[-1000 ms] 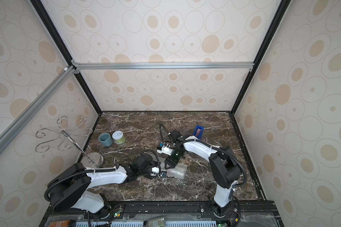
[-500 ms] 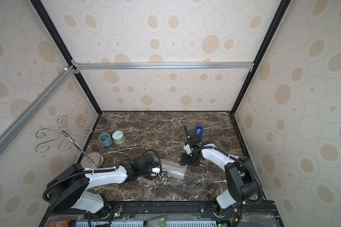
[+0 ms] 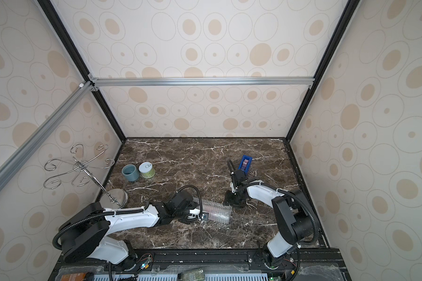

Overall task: Wrap wine bottles in bubble wrap
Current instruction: Wrap the wine bottle in bubble wrap.

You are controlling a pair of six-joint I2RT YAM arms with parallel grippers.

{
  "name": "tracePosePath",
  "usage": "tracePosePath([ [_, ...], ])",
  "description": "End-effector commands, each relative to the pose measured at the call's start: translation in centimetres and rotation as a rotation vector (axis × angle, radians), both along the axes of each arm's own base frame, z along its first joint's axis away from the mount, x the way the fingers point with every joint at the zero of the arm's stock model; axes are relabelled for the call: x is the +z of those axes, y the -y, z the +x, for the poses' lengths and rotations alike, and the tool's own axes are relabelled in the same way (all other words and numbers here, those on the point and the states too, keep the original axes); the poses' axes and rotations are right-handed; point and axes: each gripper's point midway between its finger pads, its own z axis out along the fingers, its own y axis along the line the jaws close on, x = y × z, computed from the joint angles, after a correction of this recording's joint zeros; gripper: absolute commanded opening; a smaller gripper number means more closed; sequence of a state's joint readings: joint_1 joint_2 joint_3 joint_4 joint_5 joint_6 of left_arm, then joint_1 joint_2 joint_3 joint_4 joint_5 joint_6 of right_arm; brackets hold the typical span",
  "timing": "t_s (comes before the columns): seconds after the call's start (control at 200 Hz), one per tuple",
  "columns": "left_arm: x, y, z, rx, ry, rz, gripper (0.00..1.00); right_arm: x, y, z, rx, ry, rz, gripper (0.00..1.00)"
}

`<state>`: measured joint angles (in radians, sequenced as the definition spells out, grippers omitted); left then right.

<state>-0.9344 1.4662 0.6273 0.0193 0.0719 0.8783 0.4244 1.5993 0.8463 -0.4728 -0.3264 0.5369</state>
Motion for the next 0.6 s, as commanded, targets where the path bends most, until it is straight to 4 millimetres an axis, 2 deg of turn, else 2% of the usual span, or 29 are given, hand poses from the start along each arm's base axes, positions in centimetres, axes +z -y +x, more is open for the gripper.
tracePosePath([
  [0.0, -2.7, -1.4, -3.7, -0.041, -0.157, 0.094, 0.15, -1.7, 0.1, -0.7, -0.015, -0.051, -0.013, 0.50],
  [0.085, -2.7, -1.2, -3.8, -0.044, -0.167, 0.089, 0.13, -2.1, 0.1, -0.9, -0.013, -0.054, -0.006, 0.44],
  [0.32, -2.3, -0.6, -3.9, -0.039, -0.190, 0.082, 0.00, -2.1, -0.4, -0.9, 0.011, -0.040, 0.021, 0.12],
  [0.44, -1.9, -0.5, -4.0, -0.049, -0.198, 0.082, 0.00, -1.7, -1.0, -0.5, 0.041, -0.019, 0.047, 0.00],
  [0.595, -1.4, -0.2, -4.6, -0.074, -0.245, 0.102, 0.00, -1.3, -1.9, 0.1, 0.076, 0.006, 0.089, 0.00],
])
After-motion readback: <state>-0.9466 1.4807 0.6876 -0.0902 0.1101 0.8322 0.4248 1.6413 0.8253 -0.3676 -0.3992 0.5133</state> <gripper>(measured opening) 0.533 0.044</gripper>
